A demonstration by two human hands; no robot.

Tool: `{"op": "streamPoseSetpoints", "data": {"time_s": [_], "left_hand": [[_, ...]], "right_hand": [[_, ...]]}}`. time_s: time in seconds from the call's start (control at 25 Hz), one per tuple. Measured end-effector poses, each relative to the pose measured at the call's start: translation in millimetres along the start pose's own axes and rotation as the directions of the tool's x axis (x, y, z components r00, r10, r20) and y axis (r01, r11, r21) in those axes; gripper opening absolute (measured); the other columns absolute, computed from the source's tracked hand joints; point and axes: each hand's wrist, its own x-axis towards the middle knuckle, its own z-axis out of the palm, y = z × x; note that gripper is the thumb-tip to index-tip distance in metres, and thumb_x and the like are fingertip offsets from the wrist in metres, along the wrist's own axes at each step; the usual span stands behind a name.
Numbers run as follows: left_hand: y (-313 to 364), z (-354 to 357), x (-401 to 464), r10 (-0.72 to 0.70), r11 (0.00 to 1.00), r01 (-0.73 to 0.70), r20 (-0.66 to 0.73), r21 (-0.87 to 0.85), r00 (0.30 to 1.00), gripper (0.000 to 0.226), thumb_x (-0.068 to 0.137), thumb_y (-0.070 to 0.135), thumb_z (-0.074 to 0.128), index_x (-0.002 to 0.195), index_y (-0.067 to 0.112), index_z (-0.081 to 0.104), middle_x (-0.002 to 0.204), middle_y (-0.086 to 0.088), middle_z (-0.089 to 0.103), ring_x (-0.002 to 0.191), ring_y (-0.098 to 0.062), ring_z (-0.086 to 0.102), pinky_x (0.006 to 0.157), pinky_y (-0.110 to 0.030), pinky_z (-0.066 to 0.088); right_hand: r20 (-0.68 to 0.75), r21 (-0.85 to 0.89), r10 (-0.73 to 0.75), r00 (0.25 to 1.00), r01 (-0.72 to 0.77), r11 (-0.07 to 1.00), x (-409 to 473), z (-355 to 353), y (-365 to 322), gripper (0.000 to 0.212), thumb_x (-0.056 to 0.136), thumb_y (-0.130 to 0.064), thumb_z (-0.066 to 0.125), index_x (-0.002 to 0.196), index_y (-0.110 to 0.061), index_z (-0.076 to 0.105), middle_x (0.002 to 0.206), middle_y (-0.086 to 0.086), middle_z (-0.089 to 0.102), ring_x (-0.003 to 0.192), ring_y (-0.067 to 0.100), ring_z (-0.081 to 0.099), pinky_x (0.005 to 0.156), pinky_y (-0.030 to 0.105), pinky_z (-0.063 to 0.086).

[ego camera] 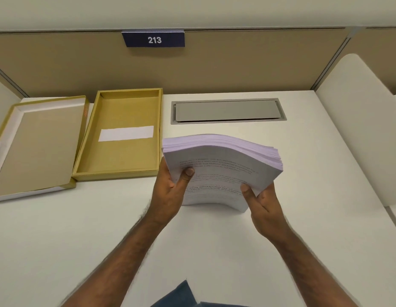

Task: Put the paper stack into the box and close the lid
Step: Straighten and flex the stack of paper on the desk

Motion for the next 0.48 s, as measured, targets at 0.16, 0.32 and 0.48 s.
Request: {"op": "streamPoseSetpoints", "data": {"time_s": [0.16,0.32,0.48], "left_hand": [[-5,-9,4,0.046,0.998,-0.046,0.002,-0.032,0.999,0.054,0.090,0.062,0.070,0.139,0.052,0.048,0.131,0.019,0.069,0.123,-0.005,0.067,0.100,-0.026,0.058],[-22,-10,-1,-0.040,0.999,0.039,0.030,0.027,0.999,0.079,0.077,0.065,0.080,0.144,0.050,0.040,0.131,0.031,0.065,0.124,0.004,0.063,0.104,-0.021,0.052],[-30,-6,3,-0.031,0.999,0.029,0.048,0.045,0.998,0.072,0.089,0.035,0.078,0.149,0.035,0.039,0.132,0.028,0.064,0.126,0.000,0.062,0.108,-0.029,0.053]], "right_hand": [[0.005,0.008,-0.022,1.000,0.022,1.000,3,-2,-5,0.060,0.107,-0.052,0.063,0.160,-0.040,0.038,0.150,-0.018,0.060,0.144,0.015,0.056,0.113,0.018,0.047],[0.056,0.016,0.017,0.998,-0.018,1.000,4,0,5,0.067,0.106,-0.039,0.067,0.163,-0.041,0.032,0.155,-0.020,0.056,0.147,0.010,0.053,0.117,0.019,0.044],[0.032,-0.008,0.021,0.999,-0.021,1.000,6,10,7,0.055,0.108,-0.034,0.059,0.160,-0.039,0.040,0.150,-0.020,0.059,0.145,0.011,0.055,0.118,0.025,0.047]]}}
